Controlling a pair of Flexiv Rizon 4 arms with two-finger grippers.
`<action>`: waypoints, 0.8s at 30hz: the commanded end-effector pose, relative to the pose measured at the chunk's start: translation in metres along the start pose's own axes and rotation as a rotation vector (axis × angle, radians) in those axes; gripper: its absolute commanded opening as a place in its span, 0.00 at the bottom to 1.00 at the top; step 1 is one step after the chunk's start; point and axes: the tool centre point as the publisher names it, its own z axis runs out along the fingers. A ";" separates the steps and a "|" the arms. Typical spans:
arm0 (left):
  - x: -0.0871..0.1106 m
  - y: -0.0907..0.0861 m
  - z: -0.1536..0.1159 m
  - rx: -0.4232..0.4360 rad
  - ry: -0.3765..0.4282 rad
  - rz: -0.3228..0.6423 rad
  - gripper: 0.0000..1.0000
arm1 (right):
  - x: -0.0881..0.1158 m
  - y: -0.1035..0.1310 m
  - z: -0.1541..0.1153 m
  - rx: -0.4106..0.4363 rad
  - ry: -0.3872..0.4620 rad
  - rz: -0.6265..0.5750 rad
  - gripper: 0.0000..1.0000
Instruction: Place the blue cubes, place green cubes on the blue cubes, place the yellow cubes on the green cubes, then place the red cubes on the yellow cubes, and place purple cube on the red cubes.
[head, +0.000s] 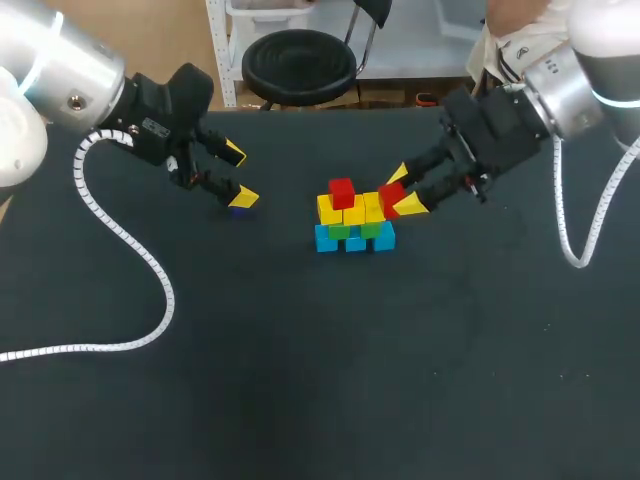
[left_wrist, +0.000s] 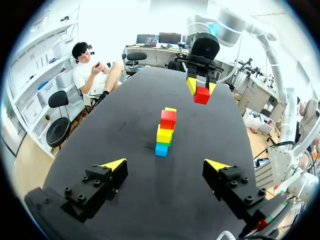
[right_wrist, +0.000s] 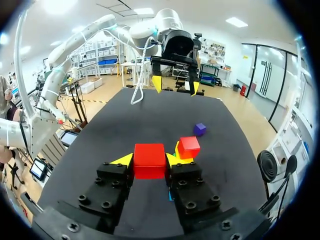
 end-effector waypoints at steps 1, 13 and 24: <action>0.001 0.000 0.000 0.001 -0.004 0.003 1.00 | 0.000 0.001 0.004 0.002 -0.020 0.009 0.00; 0.001 0.000 0.000 0.001 -0.004 0.003 1.00 | 0.015 -0.005 0.017 -0.024 -0.074 0.084 0.00; 0.001 0.000 0.000 0.001 -0.004 0.003 1.00 | 0.012 -0.025 0.007 -0.015 -0.076 0.077 0.00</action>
